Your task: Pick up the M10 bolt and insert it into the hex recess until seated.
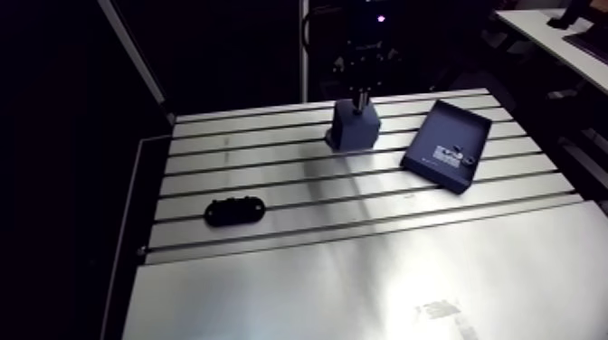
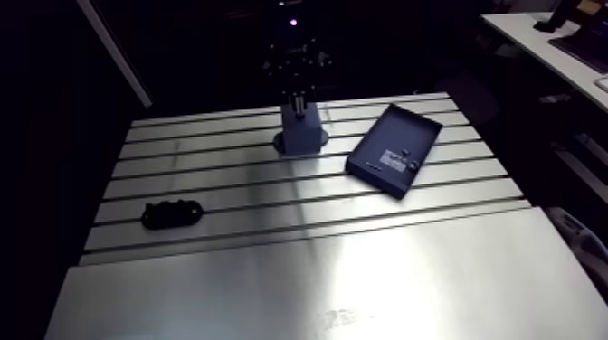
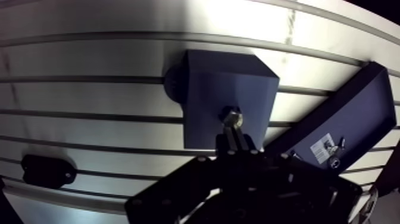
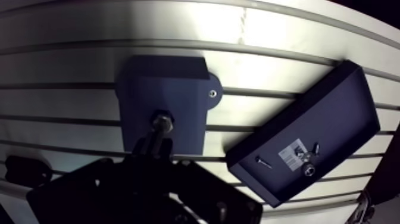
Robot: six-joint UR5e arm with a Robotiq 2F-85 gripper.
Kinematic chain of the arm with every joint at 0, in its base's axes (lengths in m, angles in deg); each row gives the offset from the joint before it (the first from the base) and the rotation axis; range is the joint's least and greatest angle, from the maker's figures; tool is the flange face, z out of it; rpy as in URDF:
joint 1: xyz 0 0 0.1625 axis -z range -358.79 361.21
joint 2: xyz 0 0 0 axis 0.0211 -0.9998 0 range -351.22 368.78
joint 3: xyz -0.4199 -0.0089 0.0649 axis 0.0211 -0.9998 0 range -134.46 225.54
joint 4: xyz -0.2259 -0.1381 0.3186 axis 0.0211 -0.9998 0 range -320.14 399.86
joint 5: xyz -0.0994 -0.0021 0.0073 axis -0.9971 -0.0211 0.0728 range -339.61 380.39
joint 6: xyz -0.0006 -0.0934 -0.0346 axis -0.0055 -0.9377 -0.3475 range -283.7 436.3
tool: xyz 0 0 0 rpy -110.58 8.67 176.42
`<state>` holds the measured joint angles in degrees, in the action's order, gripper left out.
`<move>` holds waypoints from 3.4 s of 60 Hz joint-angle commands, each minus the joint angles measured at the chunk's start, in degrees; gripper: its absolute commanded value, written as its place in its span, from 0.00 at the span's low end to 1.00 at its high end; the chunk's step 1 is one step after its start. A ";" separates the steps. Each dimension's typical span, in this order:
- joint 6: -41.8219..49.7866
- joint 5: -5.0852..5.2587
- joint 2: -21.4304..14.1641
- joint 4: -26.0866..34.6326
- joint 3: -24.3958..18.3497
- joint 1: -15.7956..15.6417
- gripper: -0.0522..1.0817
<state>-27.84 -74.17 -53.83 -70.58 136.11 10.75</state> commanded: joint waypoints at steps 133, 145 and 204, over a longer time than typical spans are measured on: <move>-0.41 -0.23 0.70 -0.44 0.25 -0.22 0.99; -0.33 -0.23 0.79 -0.52 0.25 -0.22 0.99; -0.41 -0.23 1.49 -2.64 0.34 -0.40 0.99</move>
<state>-28.25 -74.35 -52.33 -73.23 136.43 10.38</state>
